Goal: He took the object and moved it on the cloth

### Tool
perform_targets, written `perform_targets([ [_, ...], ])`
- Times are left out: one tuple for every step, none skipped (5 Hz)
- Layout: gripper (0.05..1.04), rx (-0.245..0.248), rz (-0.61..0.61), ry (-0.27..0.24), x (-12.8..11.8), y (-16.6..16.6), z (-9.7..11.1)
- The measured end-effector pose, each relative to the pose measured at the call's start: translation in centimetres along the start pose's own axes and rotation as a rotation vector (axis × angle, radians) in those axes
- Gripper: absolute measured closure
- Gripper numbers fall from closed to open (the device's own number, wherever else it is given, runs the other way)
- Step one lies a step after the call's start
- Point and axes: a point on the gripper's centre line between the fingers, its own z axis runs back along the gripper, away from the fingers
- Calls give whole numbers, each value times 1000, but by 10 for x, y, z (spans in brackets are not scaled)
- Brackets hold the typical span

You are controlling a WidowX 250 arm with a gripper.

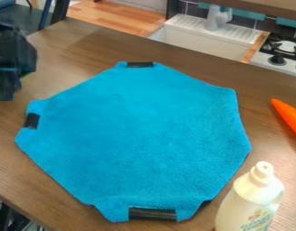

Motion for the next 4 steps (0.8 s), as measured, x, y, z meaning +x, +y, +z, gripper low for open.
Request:
perform_targets([
  [1001, 2, -16, -42, 13, -11, 20],
  [1001, -1, -41, -77, 27, -25, 39],
  [1001, -8, -71, -94, 44, -38, 53],
  [969, -23, -87, -81, 60, -51, 56],
])
